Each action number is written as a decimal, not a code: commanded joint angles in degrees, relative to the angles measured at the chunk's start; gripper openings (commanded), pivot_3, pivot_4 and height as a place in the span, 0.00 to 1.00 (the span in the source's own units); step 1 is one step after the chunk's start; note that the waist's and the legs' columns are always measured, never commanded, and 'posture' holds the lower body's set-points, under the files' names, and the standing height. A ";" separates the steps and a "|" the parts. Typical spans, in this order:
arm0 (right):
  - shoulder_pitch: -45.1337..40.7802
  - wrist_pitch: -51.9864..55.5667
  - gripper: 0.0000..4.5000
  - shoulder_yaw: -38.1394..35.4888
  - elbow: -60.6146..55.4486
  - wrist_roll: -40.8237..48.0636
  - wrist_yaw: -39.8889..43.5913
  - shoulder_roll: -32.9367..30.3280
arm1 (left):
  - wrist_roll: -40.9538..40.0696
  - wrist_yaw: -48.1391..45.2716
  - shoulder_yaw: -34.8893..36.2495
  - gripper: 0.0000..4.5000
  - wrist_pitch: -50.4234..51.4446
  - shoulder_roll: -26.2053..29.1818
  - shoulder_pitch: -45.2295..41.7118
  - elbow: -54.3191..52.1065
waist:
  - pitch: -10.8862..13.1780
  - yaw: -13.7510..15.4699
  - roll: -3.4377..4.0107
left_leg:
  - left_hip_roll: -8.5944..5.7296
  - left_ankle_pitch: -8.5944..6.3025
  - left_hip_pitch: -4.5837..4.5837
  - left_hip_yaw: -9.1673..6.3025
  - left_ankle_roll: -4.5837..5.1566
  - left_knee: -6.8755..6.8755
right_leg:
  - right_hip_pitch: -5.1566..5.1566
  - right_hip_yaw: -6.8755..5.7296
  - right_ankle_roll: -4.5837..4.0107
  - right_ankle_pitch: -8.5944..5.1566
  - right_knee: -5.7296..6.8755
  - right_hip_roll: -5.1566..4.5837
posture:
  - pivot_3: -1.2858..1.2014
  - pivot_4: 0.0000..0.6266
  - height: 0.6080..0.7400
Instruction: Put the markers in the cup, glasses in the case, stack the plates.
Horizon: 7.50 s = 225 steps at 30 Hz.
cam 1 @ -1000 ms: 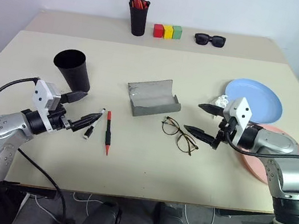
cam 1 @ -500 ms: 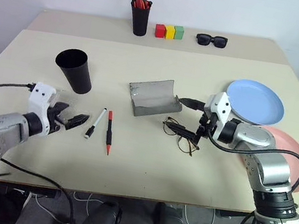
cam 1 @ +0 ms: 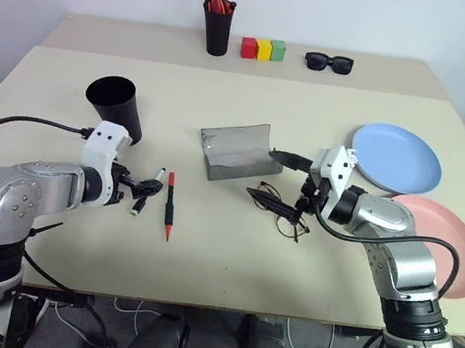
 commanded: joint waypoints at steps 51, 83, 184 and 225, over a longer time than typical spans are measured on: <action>-4.18 1.70 1.00 -1.08 0.33 0.92 -0.83 -0.88 | 22.83 -2.89 1.62 0.01 -69.81 -3.55 -11.80 17.78 | -0.01 0.06 0.00 | 0.02 0.05 -0.03 0.17 -0.08 0.01 | -0.02 0.00 -0.02 0.02 -0.06 -0.02 | 0.52 0.24 1.00; -4.27 0.54 1.00 -1.36 0.37 0.92 -0.46 -1.15 | 20.79 -3.67 6.33 0.92 -83.02 -8.08 -7.98 32.73 | -0.02 0.07 -0.03 | 0.01 0.04 -0.04 0.17 -0.06 0.05 | -0.03 0.00 0.00 0.03 -0.03 -0.03 | 0.52 0.24 1.00; -6.38 9.09 1.00 -4.87 0.80 10.63 1.08 -1.03 | 21.97 -14.29 7.01 0.96 -108.39 -8.23 -17.53 53.18 | -0.03 0.04 -0.06 | 0.00 0.05 -0.06 0.20 -0.09 0.09 | -0.04 0.01 0.03 0.07 -0.02 -0.03 | 0.52 0.24 1.00; -6.75 -0.07 1.00 -8.85 1.63 8.51 -5.30 2.09 | 29.82 -43.92 -30.72 0.23 -61.01 -13.34 -21.37 44.04 | -0.03 -0.08 -0.04 | -0.02 0.02 -0.04 0.18 -0.01 0.07 | -0.04 0.02 0.03 0.08 0.01 0.02 | 0.52 0.24 1.00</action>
